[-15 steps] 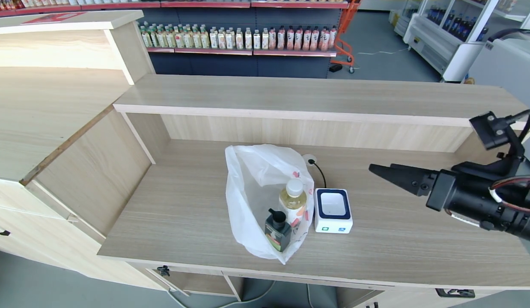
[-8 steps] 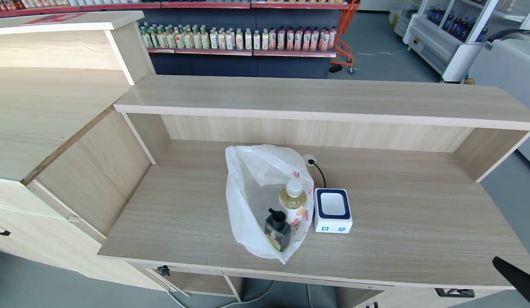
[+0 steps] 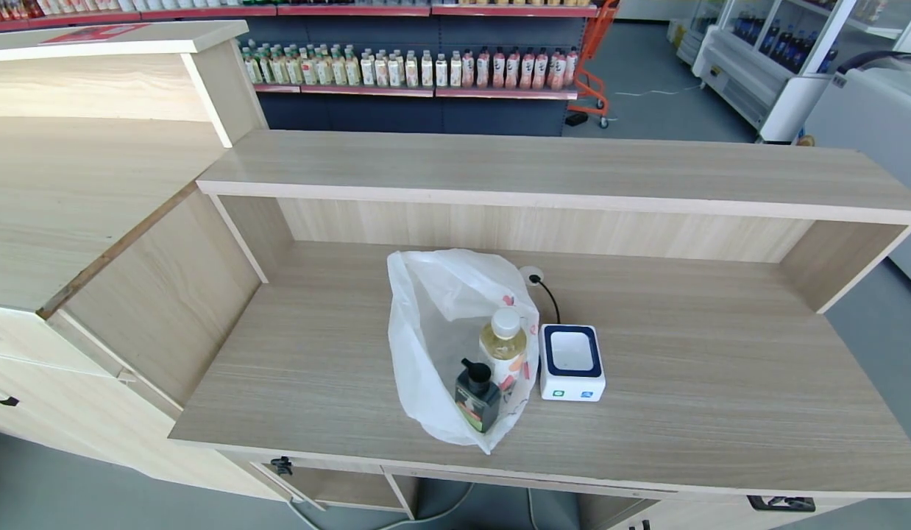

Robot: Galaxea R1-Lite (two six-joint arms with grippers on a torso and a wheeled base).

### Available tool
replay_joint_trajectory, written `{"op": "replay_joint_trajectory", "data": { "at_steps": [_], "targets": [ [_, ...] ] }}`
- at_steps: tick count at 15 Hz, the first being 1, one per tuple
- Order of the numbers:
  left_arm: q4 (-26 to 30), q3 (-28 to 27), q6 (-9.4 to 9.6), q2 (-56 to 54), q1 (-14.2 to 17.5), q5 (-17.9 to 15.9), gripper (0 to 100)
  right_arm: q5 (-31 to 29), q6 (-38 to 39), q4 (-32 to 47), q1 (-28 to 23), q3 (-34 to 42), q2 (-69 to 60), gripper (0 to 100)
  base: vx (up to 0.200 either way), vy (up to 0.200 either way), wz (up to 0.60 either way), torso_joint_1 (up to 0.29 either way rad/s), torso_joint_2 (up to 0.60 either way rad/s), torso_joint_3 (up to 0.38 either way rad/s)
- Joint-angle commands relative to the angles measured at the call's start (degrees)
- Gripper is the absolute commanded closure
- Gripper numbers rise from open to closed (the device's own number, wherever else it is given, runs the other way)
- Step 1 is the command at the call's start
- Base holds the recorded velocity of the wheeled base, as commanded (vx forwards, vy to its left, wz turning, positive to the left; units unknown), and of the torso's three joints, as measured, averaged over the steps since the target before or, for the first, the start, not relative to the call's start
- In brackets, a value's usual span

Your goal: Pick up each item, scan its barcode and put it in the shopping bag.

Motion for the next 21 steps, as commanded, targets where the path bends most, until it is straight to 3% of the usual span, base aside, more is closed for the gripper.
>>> {"op": "replay_joint_trajectory", "data": {
  "at_steps": [1,4,5,16,21],
  "targets": [
    [0.00,0.00,-0.02,-0.02,0.09,0.01,0,-0.02,0.19,0.01,-0.02,0.11,-1.57,0,0.000,0.000,0.00,0.000,0.00,0.000],
    [0.00,0.00,-0.02,-0.02,0.01,0.01,0,-0.02,0.02,0.19,-0.02,0.11,-1.57,0,0.000,0.000,0.00,0.000,0.00,0.000],
    [0.00,0.00,-0.02,-0.02,0.01,0.01,0,-0.02,-1.57,0.19,-0.02,0.11,-1.57,100,0.000,0.000,0.00,0.000,0.00,0.000],
    [0.00,0.00,-0.02,-0.02,0.01,-0.08,0,-0.02,-2.18,0.10,-0.02,0.11,-1.57,100,0.000,0.000,0.00,0.000,0.00,0.000],
    [0.00,0.00,0.16,0.15,0.01,-0.08,0,-0.02,-2.18,0.10,-0.02,0.11,-1.57,100,0.000,-0.200,0.00,0.003,0.00,0.001]
  ]
}}
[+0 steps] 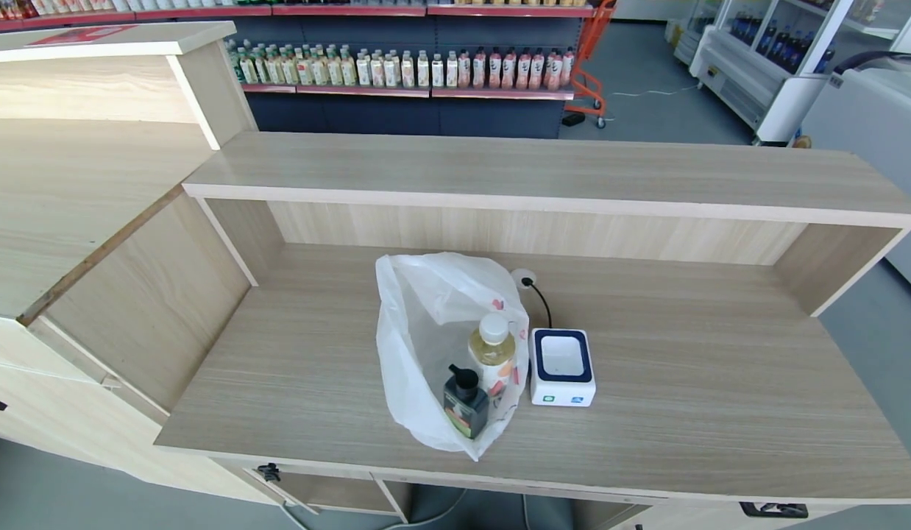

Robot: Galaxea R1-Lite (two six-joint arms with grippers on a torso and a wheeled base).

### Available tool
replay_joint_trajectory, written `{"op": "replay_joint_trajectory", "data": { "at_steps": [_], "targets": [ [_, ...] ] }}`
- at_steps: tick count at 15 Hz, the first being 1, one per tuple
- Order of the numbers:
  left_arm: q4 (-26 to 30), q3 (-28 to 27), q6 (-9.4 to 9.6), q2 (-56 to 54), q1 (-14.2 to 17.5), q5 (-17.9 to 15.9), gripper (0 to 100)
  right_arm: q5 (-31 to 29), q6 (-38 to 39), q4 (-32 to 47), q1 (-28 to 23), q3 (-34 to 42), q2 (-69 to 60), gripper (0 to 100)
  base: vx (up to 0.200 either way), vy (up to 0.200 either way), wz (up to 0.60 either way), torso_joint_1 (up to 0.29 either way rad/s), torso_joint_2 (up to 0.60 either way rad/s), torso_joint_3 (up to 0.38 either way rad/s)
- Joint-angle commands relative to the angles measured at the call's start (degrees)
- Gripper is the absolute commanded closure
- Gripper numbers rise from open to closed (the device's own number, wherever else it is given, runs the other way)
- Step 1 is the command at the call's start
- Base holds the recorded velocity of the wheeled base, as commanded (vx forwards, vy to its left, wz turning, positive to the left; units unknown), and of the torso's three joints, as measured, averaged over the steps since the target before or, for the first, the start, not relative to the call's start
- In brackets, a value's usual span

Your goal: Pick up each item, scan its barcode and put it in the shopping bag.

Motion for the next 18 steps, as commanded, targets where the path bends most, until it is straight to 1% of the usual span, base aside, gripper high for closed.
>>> {"op": "replay_joint_trajectory", "data": {
  "at_steps": [1,3,4,7,15,18],
  "targets": [
    [0.00,0.00,0.00,0.10,-0.02,0.02,0,-0.02,0.01,0.00,0.00,0.00,0.22,100,0.000,-0.200,0.00,0.012,0.00,0.007],
    [0.00,0.00,0.00,-0.07,0.07,0.02,0,-0.02,0.01,0.00,0.00,0.00,0.22,100,0.000,-0.200,0.00,0.002,0.00,0.000],
    [0.00,0.00,-0.26,-0.07,-0.02,0.11,0,-0.02,0.01,0.00,0.00,0.00,0.22,100,0.000,0.000,0.00,0.000,0.00,0.000],
    [0.00,0.00,0.00,-0.07,-0.02,0.02,0,-0.02,0.01,0.00,0.00,0.00,0.22,100,0.000,0.000,0.00,0.000,0.00,0.000],
    [0.00,0.00,-0.18,-0.07,-0.02,0.11,0,-0.02,-0.07,0.00,0.00,0.00,0.22,100,0.200,0.000,0.00,-0.001,0.00,0.005],
    [0.00,0.00,-0.18,-0.07,-0.02,0.11,0,-0.02,0.28,0.00,0.00,0.00,0.22,100,0.000,0.000,0.00,0.000,0.00,0.000]
  ]
}}
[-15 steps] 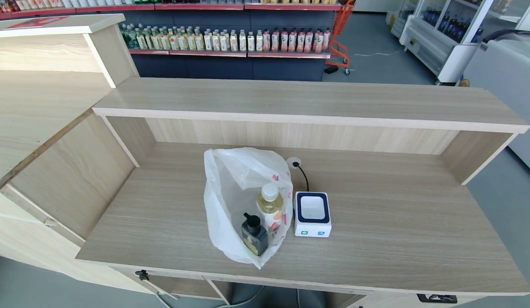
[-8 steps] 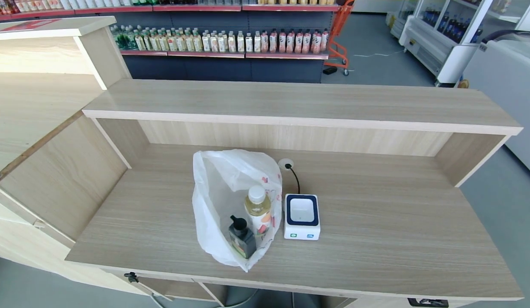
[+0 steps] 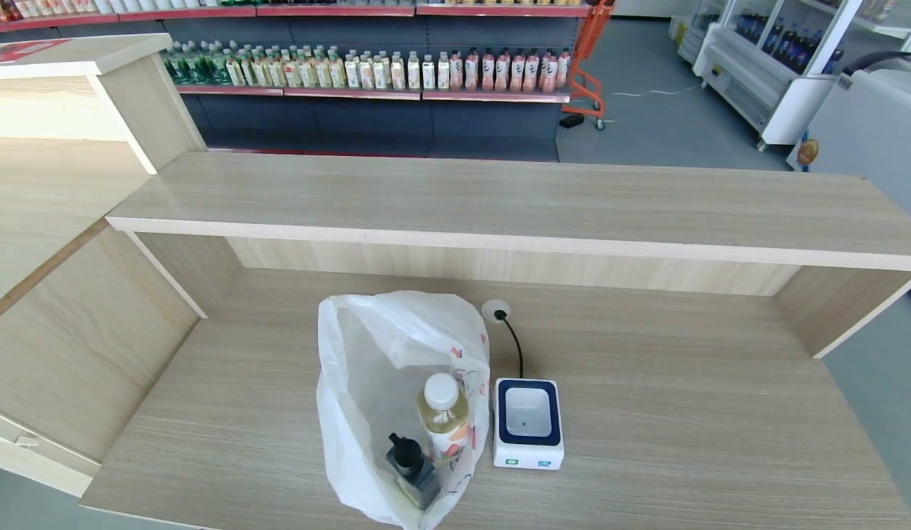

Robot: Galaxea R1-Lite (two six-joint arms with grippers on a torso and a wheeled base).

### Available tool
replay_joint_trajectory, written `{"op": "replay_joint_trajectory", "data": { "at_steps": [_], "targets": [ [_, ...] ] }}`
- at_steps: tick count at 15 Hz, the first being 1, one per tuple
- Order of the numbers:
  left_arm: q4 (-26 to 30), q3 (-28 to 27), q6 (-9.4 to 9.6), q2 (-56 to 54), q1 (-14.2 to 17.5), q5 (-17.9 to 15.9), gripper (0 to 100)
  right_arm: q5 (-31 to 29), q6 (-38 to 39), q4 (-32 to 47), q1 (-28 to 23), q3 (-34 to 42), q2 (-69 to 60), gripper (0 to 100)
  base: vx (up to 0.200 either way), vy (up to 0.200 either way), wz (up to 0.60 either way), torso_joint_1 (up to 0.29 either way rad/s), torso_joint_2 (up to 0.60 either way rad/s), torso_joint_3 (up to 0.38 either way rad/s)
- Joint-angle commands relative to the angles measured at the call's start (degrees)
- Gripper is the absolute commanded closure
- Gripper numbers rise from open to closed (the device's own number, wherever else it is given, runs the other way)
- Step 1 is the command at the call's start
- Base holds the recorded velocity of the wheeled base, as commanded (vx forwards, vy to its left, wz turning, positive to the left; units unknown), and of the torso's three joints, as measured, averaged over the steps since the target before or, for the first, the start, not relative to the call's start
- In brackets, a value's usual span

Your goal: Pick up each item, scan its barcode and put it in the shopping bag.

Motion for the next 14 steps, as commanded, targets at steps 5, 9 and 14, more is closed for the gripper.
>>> {"op": "replay_joint_trajectory", "data": {
  "at_steps": [5,9,14],
  "targets": [
    [-0.05,0.00,-0.04,-0.02,0.03,0.04,0,0.00,0.20,0.00,0.05,0.00,0.16,100,0.000,0.000,0.00,0.000,0.00,0.000],
    [-0.05,0.00,-0.04,-0.02,0.03,0.04,0,0.00,0.20,0.00,0.05,0.00,0.16,100,0.000,0.000,0.00,0.000,0.00,0.000],
    [-0.05,0.00,-0.04,-0.02,0.03,0.04,0,0.00,0.02,0.00,0.05,0.00,0.16,100,0.000,0.000,0.00,0.000,0.00,0.000]
  ]
}}
